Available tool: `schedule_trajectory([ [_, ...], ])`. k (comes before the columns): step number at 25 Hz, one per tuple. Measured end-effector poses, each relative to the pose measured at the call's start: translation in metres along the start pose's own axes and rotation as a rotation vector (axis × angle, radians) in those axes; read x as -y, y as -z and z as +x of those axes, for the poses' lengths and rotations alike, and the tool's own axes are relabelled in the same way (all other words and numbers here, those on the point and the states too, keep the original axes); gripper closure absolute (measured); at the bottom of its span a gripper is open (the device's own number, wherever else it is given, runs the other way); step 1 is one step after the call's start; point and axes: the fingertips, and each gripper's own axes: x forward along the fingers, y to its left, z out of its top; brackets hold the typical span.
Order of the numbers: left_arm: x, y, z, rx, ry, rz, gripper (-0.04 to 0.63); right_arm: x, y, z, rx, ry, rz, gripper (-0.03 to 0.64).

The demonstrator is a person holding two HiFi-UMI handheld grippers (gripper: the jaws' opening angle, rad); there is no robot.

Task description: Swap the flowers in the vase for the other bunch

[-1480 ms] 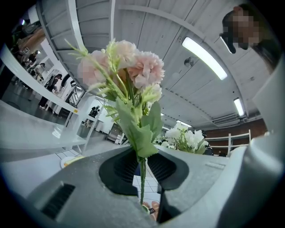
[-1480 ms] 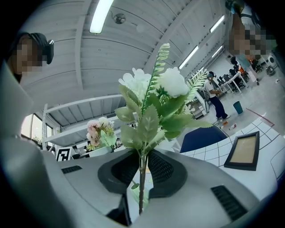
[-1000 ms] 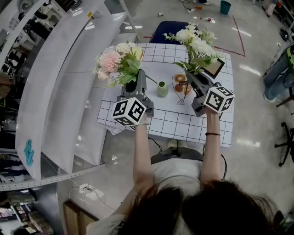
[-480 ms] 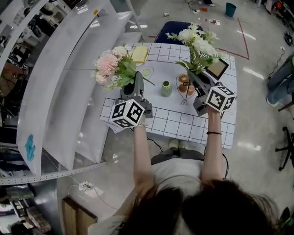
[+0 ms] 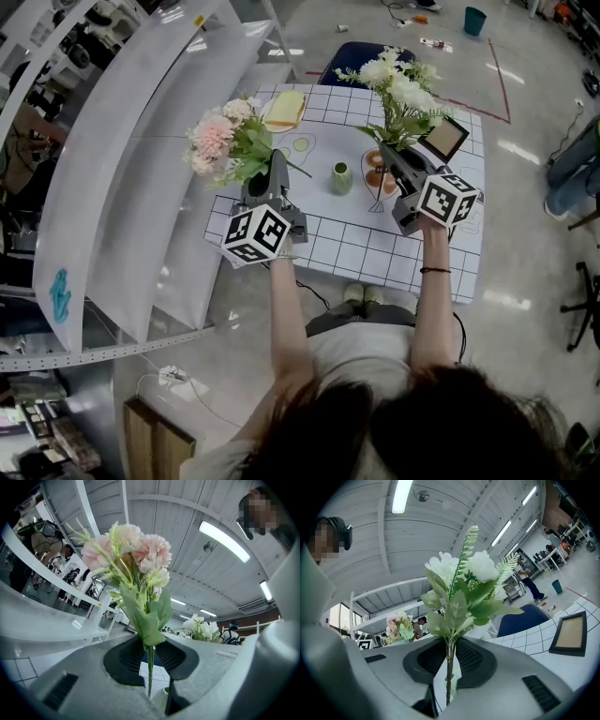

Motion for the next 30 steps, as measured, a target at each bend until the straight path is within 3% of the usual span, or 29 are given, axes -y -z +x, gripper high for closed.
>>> schedule_trajectory([
  [8,0.001,0.005,-0.002,-0.037,-0.019,0.035,0.532,-0.006,0.004,0.003,-0.017,-0.020,0.000,0.558],
  [30,-0.005,0.011,-0.005,-0.046,-0.028,0.017,0.529,-0.004,-0.002,0.010,-0.002,-0.027,-0.009,0.558],
])
